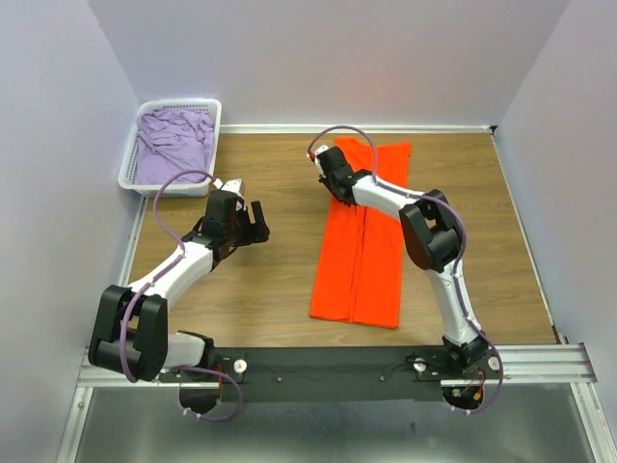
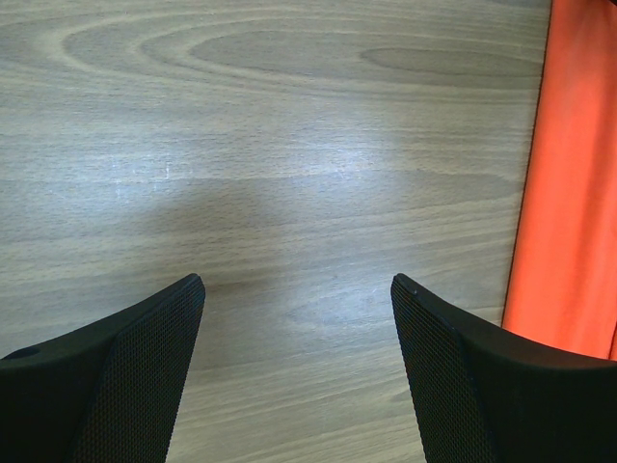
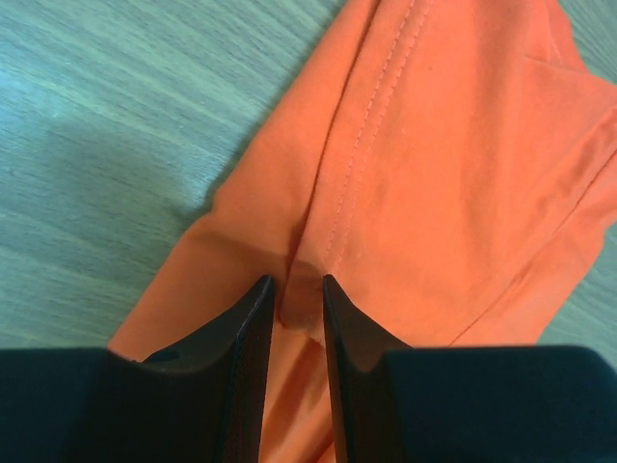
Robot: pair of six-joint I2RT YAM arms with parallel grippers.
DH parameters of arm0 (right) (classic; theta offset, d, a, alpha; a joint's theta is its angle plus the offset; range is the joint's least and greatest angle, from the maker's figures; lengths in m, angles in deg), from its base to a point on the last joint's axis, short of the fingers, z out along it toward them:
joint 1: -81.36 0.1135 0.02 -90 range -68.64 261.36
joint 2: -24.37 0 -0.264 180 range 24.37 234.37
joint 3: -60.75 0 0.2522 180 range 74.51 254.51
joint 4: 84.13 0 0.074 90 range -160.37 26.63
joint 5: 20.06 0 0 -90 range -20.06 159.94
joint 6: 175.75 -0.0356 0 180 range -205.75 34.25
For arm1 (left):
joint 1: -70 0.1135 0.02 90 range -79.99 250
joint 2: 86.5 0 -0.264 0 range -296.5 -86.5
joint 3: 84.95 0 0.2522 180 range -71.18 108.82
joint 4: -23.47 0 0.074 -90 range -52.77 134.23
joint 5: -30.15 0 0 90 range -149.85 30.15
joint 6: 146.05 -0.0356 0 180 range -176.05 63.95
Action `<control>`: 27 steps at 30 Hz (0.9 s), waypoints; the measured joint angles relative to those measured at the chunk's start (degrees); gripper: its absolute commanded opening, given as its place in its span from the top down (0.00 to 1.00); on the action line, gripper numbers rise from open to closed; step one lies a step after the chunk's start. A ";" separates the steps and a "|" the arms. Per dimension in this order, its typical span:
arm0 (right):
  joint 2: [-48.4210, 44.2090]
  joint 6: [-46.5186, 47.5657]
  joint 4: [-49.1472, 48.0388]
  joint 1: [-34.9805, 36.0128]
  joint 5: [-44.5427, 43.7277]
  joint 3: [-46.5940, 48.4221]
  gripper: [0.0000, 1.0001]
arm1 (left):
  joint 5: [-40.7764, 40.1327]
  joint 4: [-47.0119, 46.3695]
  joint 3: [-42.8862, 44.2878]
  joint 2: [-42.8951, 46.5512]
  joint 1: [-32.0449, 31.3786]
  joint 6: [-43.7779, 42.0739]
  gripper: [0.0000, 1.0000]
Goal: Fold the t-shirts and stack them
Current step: Fold the tshirt
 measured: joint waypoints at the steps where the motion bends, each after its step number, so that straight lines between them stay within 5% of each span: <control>1: 0.00 0.04 0.00 0.00 -0.24 0.00 0.67 | 0.00 -0.02 0.00 0.00 0.00 0.00 0.14; 9: 0.00 0.31 0.00 0.00 -1.27 0.00 0.75 | 0.00 -0.02 0.00 -0.20 0.00 0.00 0.14; 15: 0.00 0.63 -0.02 -0.02 -1.29 0.00 0.99 | 0.00 -0.02 0.00 -0.31 0.00 0.00 0.14; 27: -1.11 0.87 -0.55 -0.02 -0.22 -2.38 1.00 | 0.02 -0.02 0.00 -0.57 0.04 -0.02 0.14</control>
